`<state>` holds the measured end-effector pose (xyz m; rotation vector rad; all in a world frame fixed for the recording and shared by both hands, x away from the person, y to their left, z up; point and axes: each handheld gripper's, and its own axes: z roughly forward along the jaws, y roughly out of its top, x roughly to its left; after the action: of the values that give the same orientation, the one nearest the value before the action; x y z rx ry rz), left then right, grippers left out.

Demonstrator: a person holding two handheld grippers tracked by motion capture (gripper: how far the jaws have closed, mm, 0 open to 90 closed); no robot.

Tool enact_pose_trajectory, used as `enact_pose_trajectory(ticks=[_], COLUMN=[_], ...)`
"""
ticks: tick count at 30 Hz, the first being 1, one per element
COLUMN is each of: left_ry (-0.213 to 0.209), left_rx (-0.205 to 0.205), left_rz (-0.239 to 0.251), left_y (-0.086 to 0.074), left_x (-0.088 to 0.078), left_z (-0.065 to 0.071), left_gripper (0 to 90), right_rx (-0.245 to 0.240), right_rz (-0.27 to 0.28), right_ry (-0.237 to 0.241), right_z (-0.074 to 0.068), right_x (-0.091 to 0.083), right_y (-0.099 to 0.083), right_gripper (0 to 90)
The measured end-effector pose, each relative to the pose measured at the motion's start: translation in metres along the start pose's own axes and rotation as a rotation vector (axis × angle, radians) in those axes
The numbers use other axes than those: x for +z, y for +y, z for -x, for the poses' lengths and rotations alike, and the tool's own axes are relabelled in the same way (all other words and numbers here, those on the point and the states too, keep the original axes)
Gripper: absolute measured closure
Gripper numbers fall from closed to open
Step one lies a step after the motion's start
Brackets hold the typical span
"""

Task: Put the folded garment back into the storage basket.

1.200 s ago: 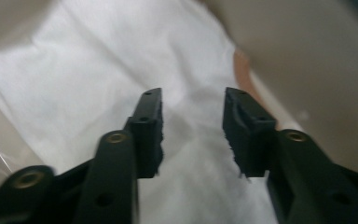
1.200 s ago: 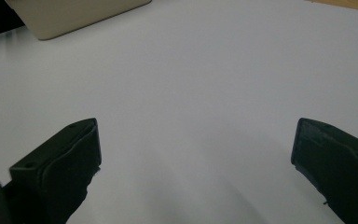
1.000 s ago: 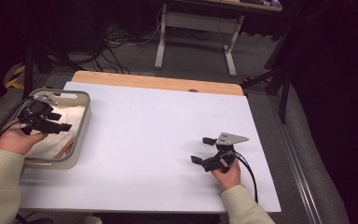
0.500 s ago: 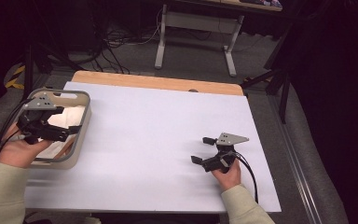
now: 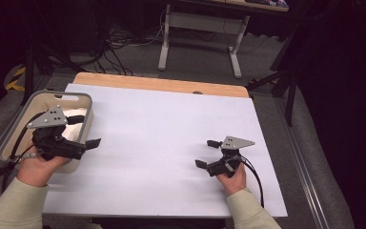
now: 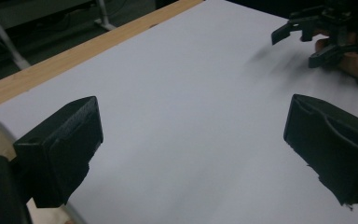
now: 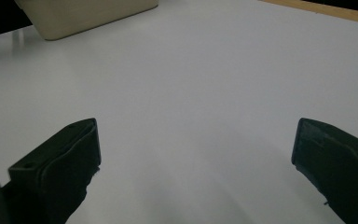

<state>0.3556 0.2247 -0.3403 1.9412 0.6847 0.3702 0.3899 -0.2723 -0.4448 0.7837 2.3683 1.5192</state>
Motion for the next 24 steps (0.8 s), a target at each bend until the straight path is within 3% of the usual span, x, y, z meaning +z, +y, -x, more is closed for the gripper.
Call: enact_pose_trajectory(ticks=[7,17,24], left_ry=[-0.083,-0.149,-0.187], left_rx=[0.001,0.001,0.016], left_rz=[0.029,0.060,0.033], left_y=[-0.004,-0.013,-0.026], left_x=[0.028,0.060,0.090], left_z=[0.014,0.025,0.028], left_gripper=[5.4,5.5,4.6], right_rx=[-0.009,-0.030,-0.054], right_rz=[0.006,0.021,0.034], right_ry=[0.005,0.008,0.012], right_z=[-0.002,-0.004,-0.008], right_x=[-0.001,-0.003,-0.004], right_y=[0.001,0.002,0.003], right_gripper=[1.7,1.6,1.4])
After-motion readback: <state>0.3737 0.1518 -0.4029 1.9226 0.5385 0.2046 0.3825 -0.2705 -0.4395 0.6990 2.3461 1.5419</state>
